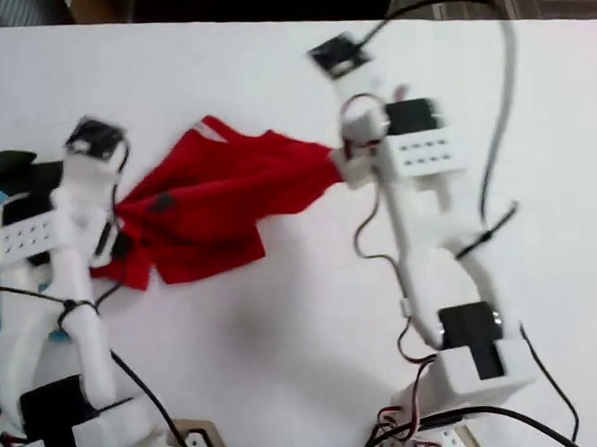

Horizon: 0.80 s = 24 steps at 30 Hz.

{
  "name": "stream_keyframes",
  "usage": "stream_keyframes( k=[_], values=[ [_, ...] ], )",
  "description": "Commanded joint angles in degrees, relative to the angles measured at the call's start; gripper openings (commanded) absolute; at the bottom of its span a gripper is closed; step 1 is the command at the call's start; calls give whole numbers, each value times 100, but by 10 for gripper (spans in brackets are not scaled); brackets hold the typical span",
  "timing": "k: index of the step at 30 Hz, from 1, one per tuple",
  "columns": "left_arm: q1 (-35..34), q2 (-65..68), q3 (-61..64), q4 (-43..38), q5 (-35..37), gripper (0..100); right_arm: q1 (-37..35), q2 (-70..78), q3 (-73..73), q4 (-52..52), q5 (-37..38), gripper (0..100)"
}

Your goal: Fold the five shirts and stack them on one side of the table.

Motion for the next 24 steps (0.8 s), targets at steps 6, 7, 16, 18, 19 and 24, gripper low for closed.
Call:
stream_keyframes(
  k=[6,7,16,18,19,24],
  values=[
    [1213,-501,-2079,2242,26,256,1446,-655,-466,4,369,20],
    [1327,-492,-2114,2426,9,258,1587,-699,-501,13,369,20],
    [1908,-475,-338,1178,-273,259,1780,-444,-35,-497,369,20],
    [2268,-501,-48,1160,-273,259,1763,-321,62,-848,369,20],
    [2505,-519,75,1231,-273,259,1710,-251,53,-980,369,20],
    [3402,-457,611,1046,-273,259,1552,-22,-26,-1499,369,20]
  ],
)
